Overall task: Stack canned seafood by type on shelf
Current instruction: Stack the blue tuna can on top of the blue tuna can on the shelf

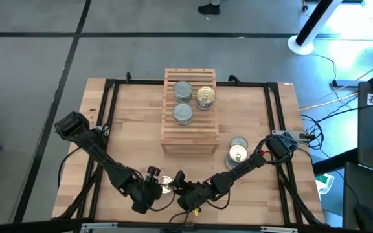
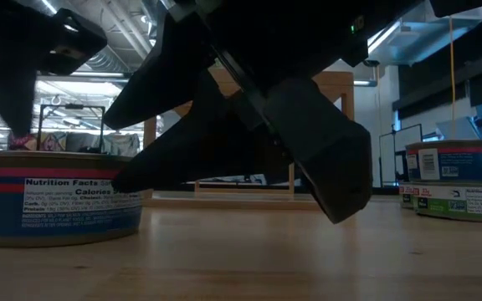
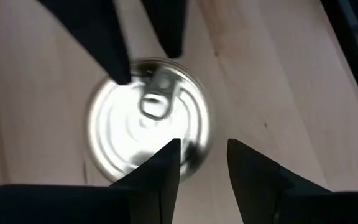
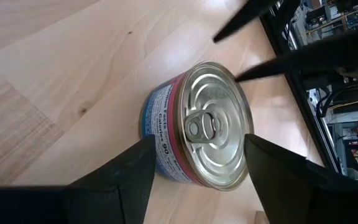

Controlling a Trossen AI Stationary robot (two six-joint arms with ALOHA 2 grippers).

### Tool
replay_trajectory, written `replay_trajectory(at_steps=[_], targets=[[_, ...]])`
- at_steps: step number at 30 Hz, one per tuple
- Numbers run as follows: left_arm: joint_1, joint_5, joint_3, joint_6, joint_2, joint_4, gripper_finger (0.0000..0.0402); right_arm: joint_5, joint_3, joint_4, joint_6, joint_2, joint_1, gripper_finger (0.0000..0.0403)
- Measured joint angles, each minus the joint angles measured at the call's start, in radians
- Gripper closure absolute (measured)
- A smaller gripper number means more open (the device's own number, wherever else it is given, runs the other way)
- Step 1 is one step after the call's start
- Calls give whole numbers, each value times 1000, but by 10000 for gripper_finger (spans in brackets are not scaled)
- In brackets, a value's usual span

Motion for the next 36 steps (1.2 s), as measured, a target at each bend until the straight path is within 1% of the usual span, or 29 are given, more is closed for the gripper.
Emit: replay_trajectory(at_steps=[5,9,16,18,20,24,29,33,36], targets=[[-22,-5,19,56,37,-6,275,0,0,0,0,0,0,162],[-31,-47,22,79,60,-8,275,2,0,0,0,0,0,162],[-37,-62,23,110,72,-8,275,2,0,0,0,0,0,162],[-41,-85,23,128,73,-11,279,3,0,0,0,0,0,162],[-44,-109,23,150,74,-18,291,3,0,0,0,0,0,162],[-42,-144,23,163,74,-35,330,3,0,0,0,0,0,162],[-41,-152,23,164,74,-45,373,3,0,0,0,0,0,162],[-40,-163,23,165,74,-81,394,3,0,0,0,0,0,162],[-35,-162,23,165,73,-84,399,2,0,0,0,0,0,162]])
